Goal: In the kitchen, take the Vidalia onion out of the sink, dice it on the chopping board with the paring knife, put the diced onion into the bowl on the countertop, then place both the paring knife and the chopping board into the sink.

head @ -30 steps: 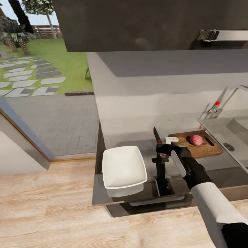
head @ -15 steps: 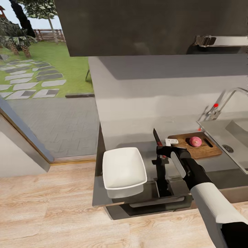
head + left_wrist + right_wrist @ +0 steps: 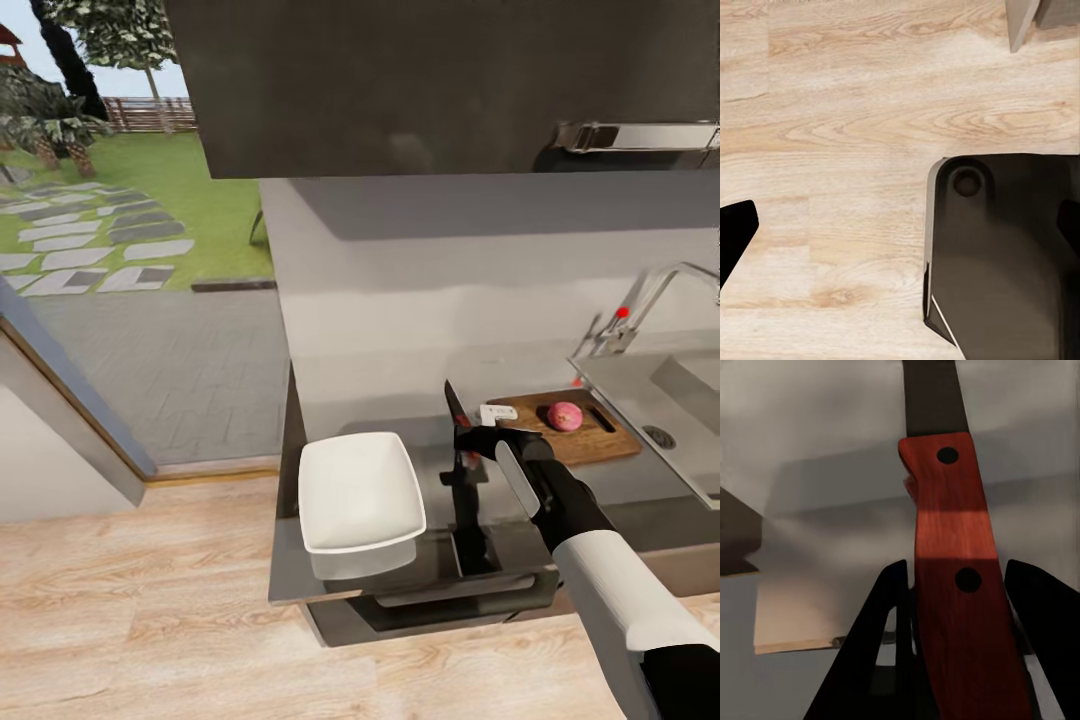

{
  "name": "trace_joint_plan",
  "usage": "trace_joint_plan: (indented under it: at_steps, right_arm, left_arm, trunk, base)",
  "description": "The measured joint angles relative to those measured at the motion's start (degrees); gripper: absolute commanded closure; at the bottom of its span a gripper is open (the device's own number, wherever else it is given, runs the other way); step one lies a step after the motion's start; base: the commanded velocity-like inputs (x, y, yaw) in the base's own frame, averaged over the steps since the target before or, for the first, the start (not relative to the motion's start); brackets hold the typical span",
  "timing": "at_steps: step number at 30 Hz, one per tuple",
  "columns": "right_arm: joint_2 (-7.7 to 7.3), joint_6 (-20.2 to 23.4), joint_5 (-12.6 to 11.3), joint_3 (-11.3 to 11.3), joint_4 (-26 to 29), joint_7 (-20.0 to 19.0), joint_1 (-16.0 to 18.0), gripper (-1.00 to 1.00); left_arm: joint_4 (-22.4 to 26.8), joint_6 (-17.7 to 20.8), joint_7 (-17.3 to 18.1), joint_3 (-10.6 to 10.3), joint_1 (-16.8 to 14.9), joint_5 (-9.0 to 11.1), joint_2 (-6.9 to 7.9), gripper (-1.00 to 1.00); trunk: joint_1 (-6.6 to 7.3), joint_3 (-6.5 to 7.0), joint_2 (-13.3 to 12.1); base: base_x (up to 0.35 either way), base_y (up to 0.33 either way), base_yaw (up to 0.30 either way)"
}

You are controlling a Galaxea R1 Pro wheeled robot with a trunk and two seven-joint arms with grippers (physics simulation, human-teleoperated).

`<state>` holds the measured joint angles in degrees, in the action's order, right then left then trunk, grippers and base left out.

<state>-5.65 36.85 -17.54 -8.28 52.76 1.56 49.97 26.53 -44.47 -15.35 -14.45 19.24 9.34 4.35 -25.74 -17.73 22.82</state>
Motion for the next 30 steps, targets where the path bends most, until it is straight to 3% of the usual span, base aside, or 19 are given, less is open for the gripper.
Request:
trace_joint_plan:
  at_steps: [30]
  right_arm:
    - [0.17,0.00,-0.10,-0.04,0.00,0.04,0.00,1.00]
  left_arm:
    - [-0.19,0.00,0.00,0.00,0.00,0.00,0.00,-1.00]
  trunk:
    - [0.00,2.71,0.00]
  base:
    - [0.000,0.000,0.000]
